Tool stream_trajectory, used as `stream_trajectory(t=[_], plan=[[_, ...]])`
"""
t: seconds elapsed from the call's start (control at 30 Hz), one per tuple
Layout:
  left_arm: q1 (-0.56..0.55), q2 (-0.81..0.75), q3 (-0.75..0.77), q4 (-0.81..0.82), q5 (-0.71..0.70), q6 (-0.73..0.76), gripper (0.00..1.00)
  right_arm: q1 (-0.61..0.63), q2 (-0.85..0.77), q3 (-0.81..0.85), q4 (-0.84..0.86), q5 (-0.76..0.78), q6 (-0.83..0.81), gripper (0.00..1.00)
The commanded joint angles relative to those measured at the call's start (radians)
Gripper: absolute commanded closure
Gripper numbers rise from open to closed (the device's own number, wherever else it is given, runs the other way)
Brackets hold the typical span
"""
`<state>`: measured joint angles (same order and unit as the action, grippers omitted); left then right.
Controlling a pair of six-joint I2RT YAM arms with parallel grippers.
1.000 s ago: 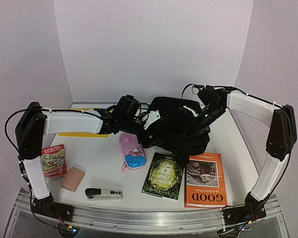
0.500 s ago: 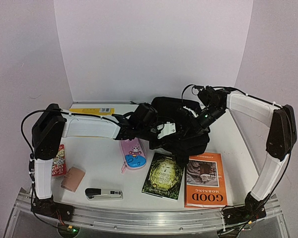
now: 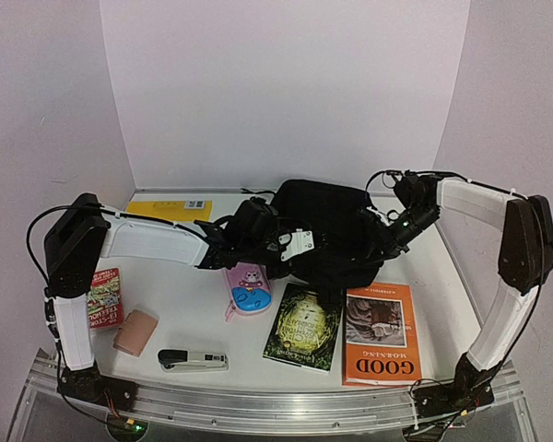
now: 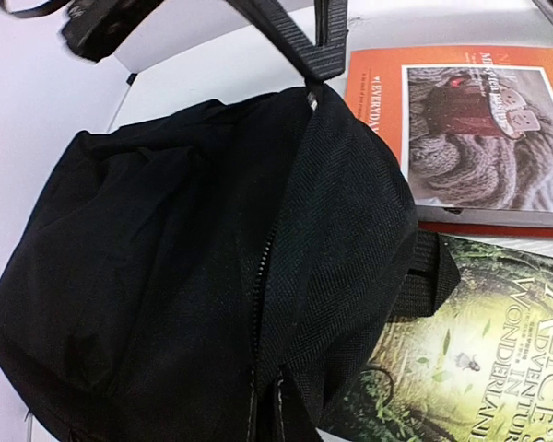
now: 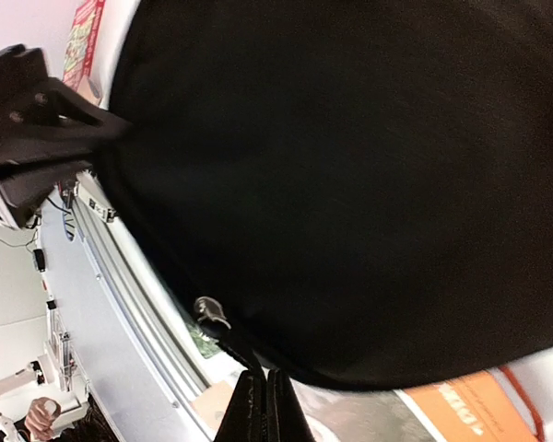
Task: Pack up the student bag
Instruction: Unzip the student bag at the center of the board.
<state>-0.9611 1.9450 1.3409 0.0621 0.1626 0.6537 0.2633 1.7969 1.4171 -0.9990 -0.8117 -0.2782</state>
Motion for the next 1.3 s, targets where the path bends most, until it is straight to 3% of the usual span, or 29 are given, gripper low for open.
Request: stream_trajectory(t=[0.0,0.17,0.33,0.6,0.87,1.17,1.27], plan=[[0.047,-0.101,-0.044,0.051,-0.062,-0.018,1.00,-0.090,-0.019,0.001,-0.064,0.085,-0.086,1.00],[0.064,-0.113,-0.071,0.074,-0.065,-0.019,0.98,-0.103,0.020,0.036,-0.062,0.006,-0.060,1.00],[0.044,-0.102,-0.033,0.018,-0.033,-0.030,0.51,-0.027,0.016,0.082,-0.061,-0.036,-0.014,1.00],[-0.052,-0.075,0.077,-0.100,0.011,-0.055,0.13,0.022,-0.005,0.087,-0.058,-0.059,0.019,1.00],[-0.091,0.054,0.231,-0.163,0.014,-0.073,0.14,0.035,-0.022,0.084,-0.055,-0.076,0.031,1.00],[-0.093,0.199,0.397,-0.227,0.060,-0.108,0.33,0.035,-0.043,0.084,-0.056,-0.082,0.039,1.00],[-0.093,0.220,0.420,-0.244,0.065,-0.121,0.47,0.036,-0.046,0.084,-0.057,-0.076,0.037,1.00]])
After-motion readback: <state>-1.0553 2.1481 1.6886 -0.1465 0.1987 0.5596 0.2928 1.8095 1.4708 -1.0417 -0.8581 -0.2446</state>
